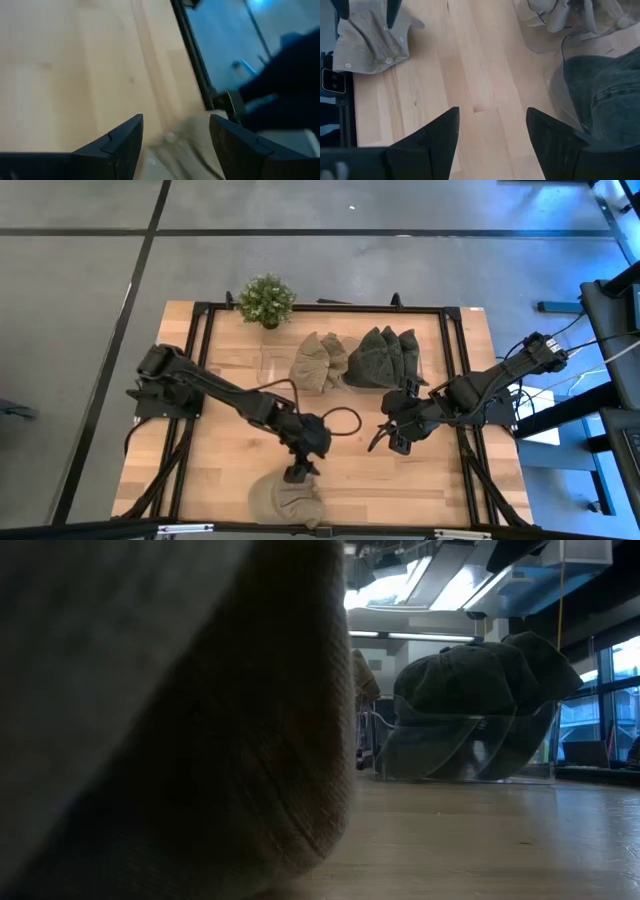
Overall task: Pick & Place hat
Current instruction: Put the brown cap into the left transparent bin
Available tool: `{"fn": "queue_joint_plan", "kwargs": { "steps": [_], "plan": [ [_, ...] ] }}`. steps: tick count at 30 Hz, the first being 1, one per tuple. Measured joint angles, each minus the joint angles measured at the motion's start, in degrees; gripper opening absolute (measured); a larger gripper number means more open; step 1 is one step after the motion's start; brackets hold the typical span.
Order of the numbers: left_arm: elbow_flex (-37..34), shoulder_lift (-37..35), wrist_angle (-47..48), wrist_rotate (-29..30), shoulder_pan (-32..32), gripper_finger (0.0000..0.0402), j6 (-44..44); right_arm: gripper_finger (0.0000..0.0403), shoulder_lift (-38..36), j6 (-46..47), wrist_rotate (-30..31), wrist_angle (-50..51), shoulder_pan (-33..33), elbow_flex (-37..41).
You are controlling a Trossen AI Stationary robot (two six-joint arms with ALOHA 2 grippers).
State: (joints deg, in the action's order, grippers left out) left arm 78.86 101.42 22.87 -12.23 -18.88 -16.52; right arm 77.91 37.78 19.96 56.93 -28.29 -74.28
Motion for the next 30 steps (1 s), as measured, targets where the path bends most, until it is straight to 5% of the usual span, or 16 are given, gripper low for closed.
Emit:
{"fn": "queue_joint_plan", "kwargs": {
  "steps": [19, 30],
  "plan": [
    [0.1, 12.2, 6.0, -2.7, -1.8, 0.021, 0.9, 0.0232, 0.0, -2.2, 0.0, -0.2, 0.0, 0.0],
    [0.1, 13.0, 10.5, -3.3, -2.1, 0.0193, 0.7, 0.0232, 0.0, -2.3, 1.9, -0.2, 0.0, 0.0]
  ]
}}
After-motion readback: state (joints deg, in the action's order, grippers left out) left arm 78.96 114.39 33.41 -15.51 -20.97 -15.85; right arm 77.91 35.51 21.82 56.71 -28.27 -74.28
